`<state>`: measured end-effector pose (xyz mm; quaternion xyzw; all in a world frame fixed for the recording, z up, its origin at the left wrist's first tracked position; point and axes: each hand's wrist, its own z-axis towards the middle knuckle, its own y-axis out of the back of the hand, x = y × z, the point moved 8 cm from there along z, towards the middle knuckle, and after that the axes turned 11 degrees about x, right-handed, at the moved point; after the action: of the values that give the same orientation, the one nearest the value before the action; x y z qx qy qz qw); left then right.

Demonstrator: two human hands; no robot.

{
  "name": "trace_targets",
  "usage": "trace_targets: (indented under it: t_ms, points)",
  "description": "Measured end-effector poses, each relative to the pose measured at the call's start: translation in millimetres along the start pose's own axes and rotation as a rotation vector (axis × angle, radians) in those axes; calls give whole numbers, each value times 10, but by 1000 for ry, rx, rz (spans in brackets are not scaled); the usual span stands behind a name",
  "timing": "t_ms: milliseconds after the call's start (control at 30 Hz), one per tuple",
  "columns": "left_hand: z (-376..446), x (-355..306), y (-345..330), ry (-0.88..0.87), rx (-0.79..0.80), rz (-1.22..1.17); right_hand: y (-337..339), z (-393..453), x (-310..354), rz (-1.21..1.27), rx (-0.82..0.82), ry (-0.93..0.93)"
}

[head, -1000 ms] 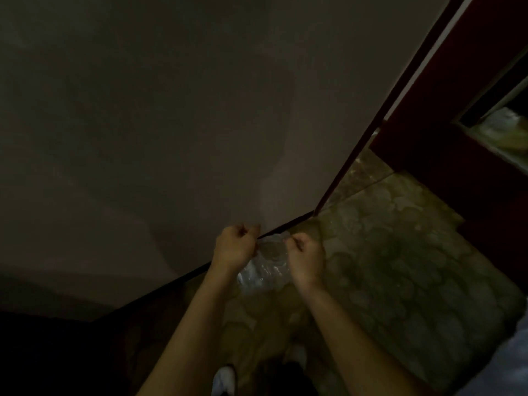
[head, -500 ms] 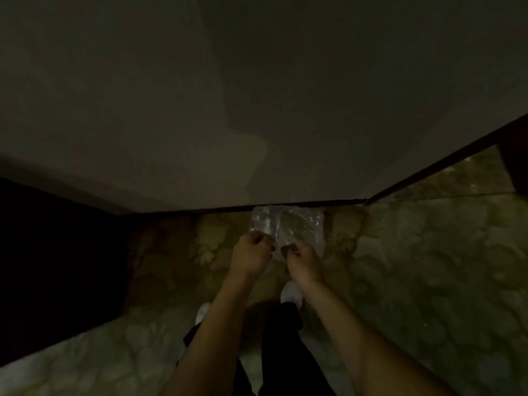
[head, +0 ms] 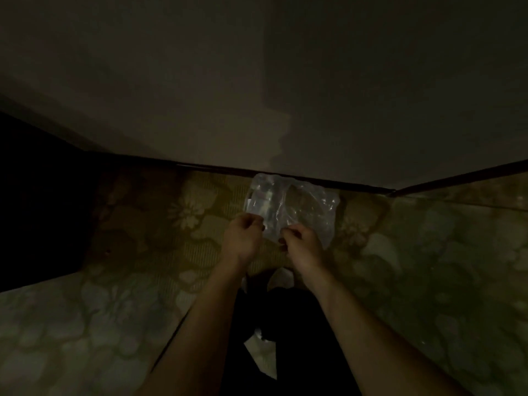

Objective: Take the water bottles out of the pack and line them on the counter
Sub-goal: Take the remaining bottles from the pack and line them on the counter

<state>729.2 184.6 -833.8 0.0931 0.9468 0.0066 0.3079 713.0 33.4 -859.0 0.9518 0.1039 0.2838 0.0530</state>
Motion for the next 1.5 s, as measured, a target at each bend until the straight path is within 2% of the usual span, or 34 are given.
trace_targets:
  t_ms: [233,333,433,700,767,867,967,1167,1400,1500]
  points:
    - [897,537,27,-2,-37,25,133,847,-329,-36,-138,78]
    - [1197,684,17,-6,-67,56,38,1186,-349,-108,-113,121]
    - [1446,749,-18,-17,-84,116,60,1457,-343,-165,-102,141]
    - [2294,860,133,-21,-135,207,427,2319,-381,-357,-226,205]
    - [2564,962,147,-5,-130,217,450,2711,-528,-396,-180,164]
    - [2928,1156,131,4,-104,239,308,3284,-847,-364,20,74]
    - [3263,1347,66,28,-49,222,175,3692,-1150,-406,146,31]
    - [3739,1573,87,84,-35,240,-268,3891,-1158,-319,382,35]
    - [3981,1532,59,81,-57,454,-466,4040,-1115,-203,398,-13]
    - [4066,1549,48,34,-82,549,-450,4109,-1145,-255,352,-66]
